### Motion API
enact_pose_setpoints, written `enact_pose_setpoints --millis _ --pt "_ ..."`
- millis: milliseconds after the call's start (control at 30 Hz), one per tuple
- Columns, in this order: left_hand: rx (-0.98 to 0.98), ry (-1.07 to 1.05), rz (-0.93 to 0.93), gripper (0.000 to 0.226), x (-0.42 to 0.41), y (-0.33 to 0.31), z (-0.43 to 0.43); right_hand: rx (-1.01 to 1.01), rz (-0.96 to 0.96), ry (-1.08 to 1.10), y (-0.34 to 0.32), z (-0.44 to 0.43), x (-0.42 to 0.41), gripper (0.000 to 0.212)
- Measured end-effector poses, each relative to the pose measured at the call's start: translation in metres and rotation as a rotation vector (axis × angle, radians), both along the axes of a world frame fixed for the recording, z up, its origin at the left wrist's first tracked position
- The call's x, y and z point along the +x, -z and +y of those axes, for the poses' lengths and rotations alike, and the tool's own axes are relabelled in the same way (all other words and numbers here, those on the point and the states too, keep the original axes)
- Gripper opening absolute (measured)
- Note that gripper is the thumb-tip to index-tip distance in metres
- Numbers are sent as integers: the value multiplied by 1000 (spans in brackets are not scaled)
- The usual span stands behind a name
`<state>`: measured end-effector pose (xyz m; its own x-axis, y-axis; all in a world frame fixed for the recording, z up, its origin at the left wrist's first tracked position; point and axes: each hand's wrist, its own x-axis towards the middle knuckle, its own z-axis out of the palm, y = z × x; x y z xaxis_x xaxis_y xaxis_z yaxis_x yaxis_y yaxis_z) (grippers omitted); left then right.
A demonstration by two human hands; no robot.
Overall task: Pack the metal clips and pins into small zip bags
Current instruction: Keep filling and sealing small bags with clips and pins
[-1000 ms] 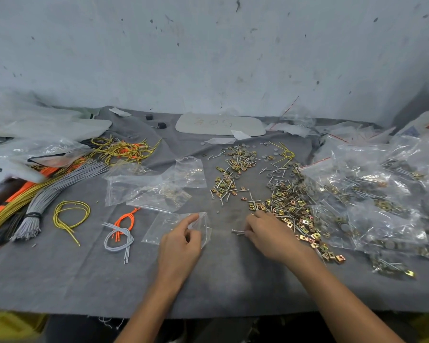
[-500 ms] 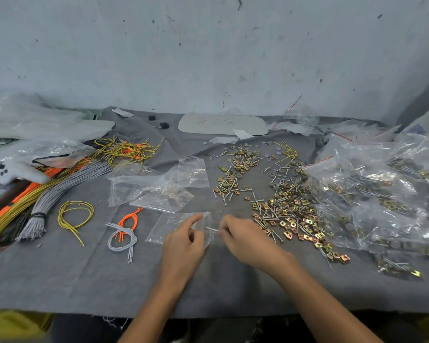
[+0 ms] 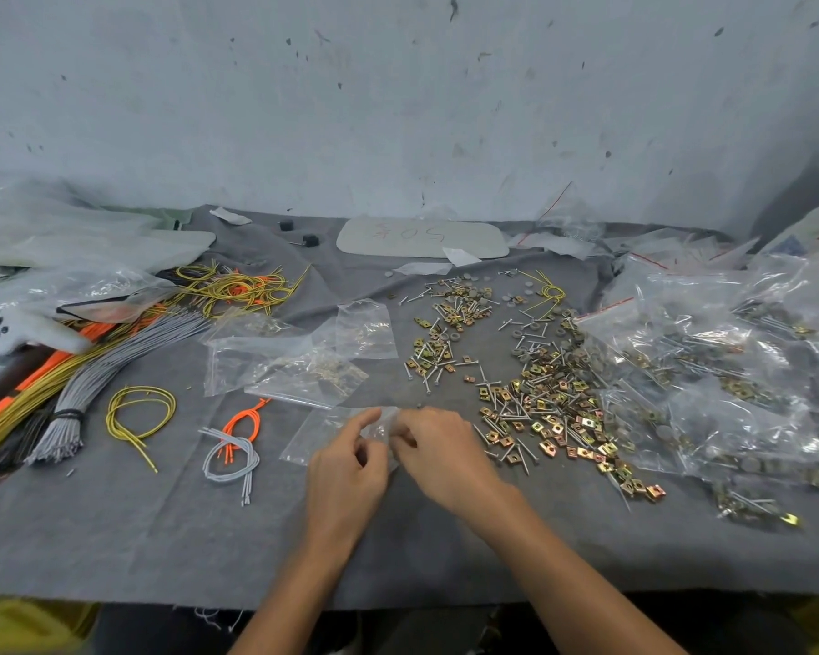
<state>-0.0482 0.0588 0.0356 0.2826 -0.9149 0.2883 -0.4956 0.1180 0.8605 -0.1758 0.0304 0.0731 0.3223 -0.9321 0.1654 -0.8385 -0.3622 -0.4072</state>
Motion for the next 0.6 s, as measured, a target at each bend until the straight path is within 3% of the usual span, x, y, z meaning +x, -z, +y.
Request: enact_pose_setpoints --millis 100,267,333,400,600 --pt "15 10 5 46 0 -1 -1 98 -232 39 1 4 1 16" --pt "2 18 -2 46 1 0 -1 121 -371 -16 6 7 -15 16" --pt "-12 21 1 45 1 1 -2 47 -273 42 5 1 -33 9" --pt "-19 18 -4 43 0 1 -2 2 -48 126 2 -4 -56 2" --pt "-6 2 -12 39 0 2 -2 74 278 229 5 0 -96 16"
